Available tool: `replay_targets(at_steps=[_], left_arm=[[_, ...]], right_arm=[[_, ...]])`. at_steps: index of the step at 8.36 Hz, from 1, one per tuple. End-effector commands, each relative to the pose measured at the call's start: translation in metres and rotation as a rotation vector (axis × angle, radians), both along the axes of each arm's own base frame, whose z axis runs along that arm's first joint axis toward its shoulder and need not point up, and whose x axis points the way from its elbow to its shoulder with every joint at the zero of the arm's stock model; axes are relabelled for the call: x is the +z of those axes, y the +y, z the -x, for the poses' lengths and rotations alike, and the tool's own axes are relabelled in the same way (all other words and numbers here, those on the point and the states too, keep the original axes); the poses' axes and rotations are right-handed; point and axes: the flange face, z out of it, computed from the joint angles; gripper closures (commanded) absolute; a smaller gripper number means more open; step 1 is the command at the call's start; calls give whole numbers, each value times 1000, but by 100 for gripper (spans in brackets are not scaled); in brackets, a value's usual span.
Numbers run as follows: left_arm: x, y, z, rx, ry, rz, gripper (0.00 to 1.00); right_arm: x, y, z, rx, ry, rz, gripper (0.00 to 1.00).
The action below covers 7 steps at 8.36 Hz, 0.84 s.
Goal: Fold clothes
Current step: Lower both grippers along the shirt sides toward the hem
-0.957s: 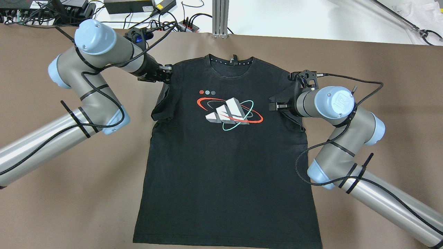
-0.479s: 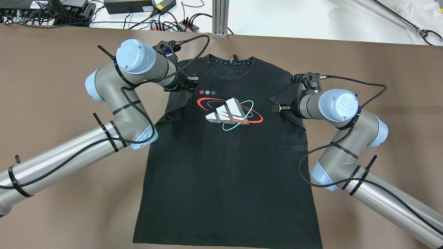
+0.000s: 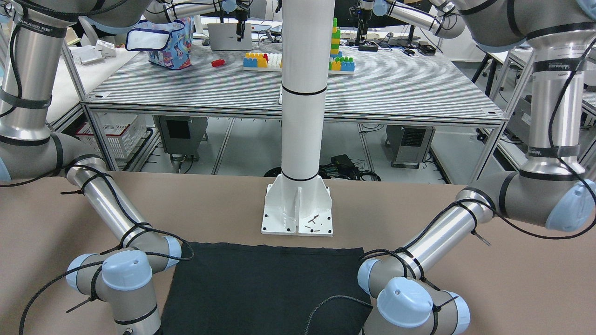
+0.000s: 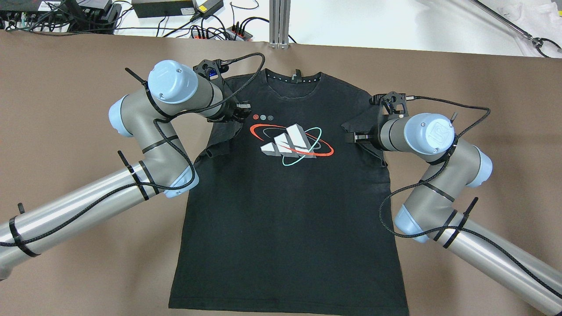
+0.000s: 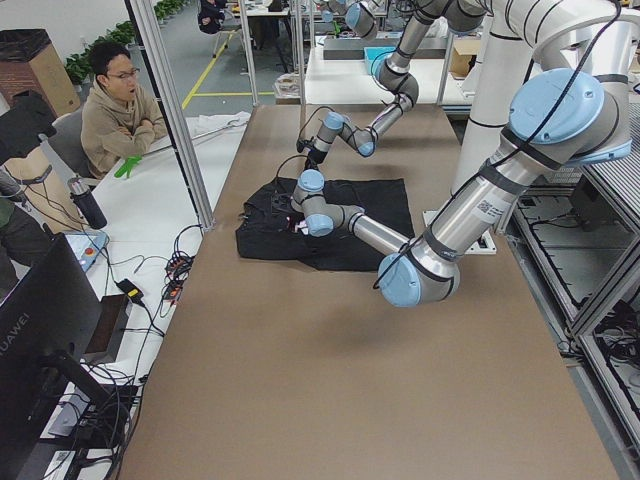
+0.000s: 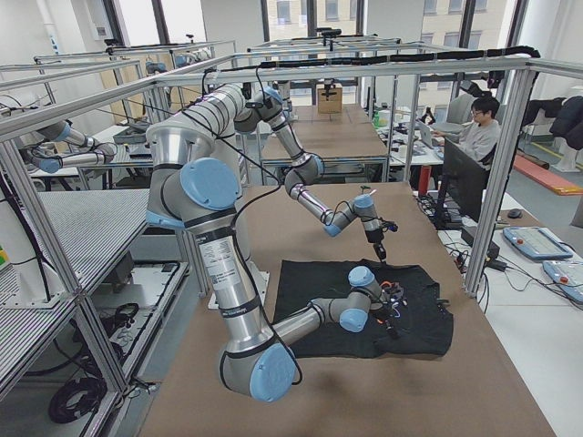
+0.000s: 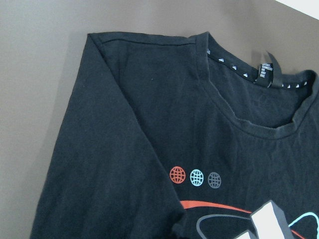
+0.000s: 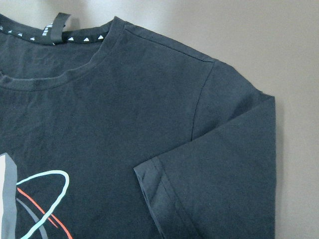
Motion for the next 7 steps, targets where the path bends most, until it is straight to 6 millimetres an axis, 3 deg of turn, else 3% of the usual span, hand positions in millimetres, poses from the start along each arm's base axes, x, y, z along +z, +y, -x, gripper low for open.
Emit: replay_targets(at_steps=[1,2,3,4,5,6,7], left_arm=[[2,6,-6,14,-6,-9,1],[1,6,-2,9,-2,-11,0],[6,20,11,8,12,-24,0],[15,50,41,10,42,-39,0],[31,93,67,23,68,-46,0],[41,134,78,25,92,-30,0],[49,158,85,-3,119,24,0]], right_arm=[[1,0,0,1,1,3,5],[2,0,0,1,1,3,5],[-1,3,-2,-2,-10,-3,5],[-14,14,-15,5,-34,-12,5],[-17,38,-35,4,-58,-24,5],[-22,73,-44,36,-135,42,5],[-23,102,-44,93,-220,155,5]])
